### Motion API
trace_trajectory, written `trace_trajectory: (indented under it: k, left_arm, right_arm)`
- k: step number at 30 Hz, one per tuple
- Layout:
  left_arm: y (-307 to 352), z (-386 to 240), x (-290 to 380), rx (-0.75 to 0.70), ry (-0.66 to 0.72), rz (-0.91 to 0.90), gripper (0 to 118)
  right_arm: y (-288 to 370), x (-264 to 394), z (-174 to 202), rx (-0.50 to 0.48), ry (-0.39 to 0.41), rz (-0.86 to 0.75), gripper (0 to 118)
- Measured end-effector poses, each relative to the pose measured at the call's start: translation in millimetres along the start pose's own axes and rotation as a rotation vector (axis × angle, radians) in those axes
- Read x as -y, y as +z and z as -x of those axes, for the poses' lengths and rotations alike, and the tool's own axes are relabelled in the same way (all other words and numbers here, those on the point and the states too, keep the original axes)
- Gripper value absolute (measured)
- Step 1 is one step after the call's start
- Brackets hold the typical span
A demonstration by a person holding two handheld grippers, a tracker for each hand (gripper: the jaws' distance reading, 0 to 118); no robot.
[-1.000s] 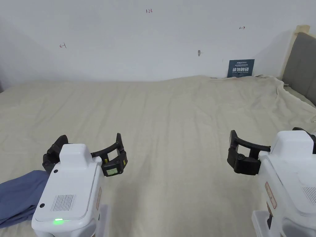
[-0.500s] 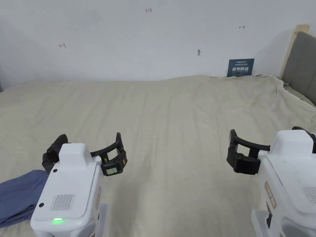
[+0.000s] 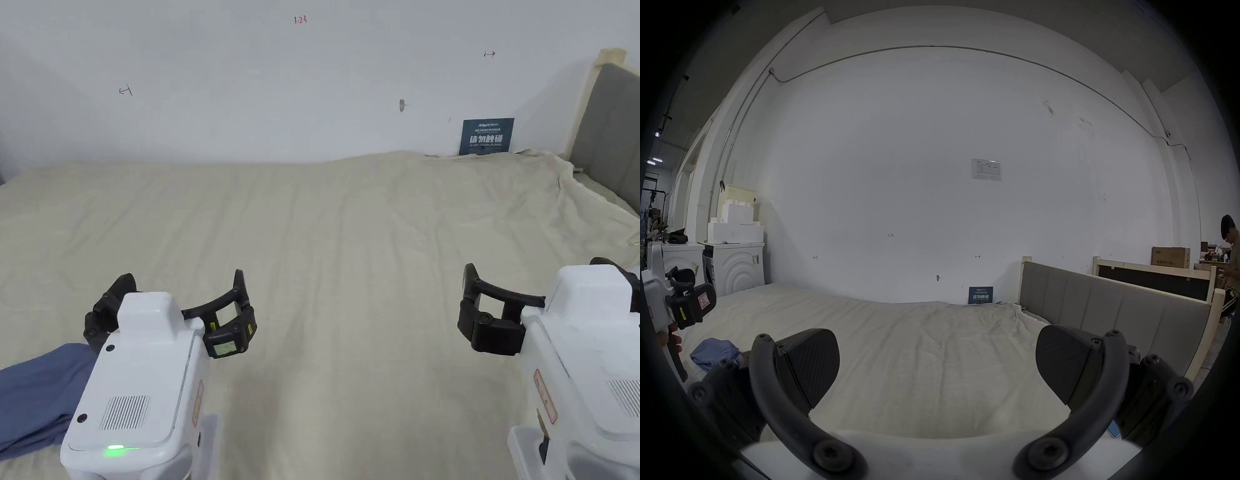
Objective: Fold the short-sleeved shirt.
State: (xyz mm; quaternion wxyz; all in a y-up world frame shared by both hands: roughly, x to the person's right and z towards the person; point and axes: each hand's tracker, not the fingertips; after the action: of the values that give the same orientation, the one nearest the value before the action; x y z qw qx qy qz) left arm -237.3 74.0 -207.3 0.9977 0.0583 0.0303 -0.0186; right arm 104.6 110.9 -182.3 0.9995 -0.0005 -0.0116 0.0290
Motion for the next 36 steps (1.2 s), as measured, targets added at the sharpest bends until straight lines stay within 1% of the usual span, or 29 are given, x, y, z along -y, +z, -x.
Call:
trace_trajectory:
  k: [3, 7, 8, 12, 13, 14, 16, 21, 23, 26, 30, 33, 36]
  left_arm:
    - [0.3, 0.4, 0.3, -0.001, 0.004, -0.001, 118]
    - [0.3, 2.0, 0.2, -0.002, 0.01, 0.0, 118]
    - [0.1, 2.6, -0.3, -0.001, 0.012, 0.0, 118]
    - [-0.7, 4.5, -0.5, -0.004, 0.017, 0.001, 118]
    - [-0.9, 5.0, -0.3, -0.006, 0.017, 0.0, 118]
    - [-1.0, 5.4, -0.4, -0.006, 0.018, 0.0, 118]
    - [-1.0, 5.9, -0.7, -0.006, 0.018, 0.0, 118]
    - [-1.8, 6.6, -0.5, -0.005, 0.022, 0.002, 118]
    - [-2.0, 6.2, -0.4, -0.003, 0.023, 0.002, 118]
    - [-2.1, 5.4, -0.7, -0.001, 0.023, 0.001, 118]
    - [-1.9, 4.6, -1.2, 0.004, 0.023, -0.004, 118]
    - [-1.4, 4.0, -2.9, 0.007, 0.023, -0.006, 118]
    - [-0.8, 3.6, -3.5, 0.007, 0.021, -0.008, 118]
  right_arm:
    - [0.1, -1.3, 0.6, 0.001, 0.002, 0.003, 118]
    - [-4.2, -5.1, 3.5, 0.033, 0.014, 0.042, 118]
    - [-5.8, -6.5, 3.2, 0.037, 0.001, 0.058, 118]
    - [-12.8, -16.7, 0.2, 0.113, -0.19, 0.21, 118]
    - [-15.7, -20.5, -1.2, 0.139, -0.238, 0.268, 118]
    - [-20.2, -23.2, -3.4, 0.168, -0.268, 0.332, 118]
    - [-26.2, -28.6, -7.1, 0.203, -0.302, 0.432, 118]
    - [-33.1, -37.8, -11.8, 0.174, -0.382, 0.547, 118]
    - [-33.8, -41.5, -9.6, 0.175, -0.38, 0.579, 118]
    - [-33.9, -43.8, -4.6, 0.178, -0.355, 0.589, 118]
    - [-31.2, -41.5, 2.4, 0.189, -0.29, 0.536, 118]
    - [-31.5, -39.8, 1.7, 0.156, -0.277, 0.53, 117]
    - [-31.8, -37.7, 3.1, 0.148, -0.26, 0.54, 117]
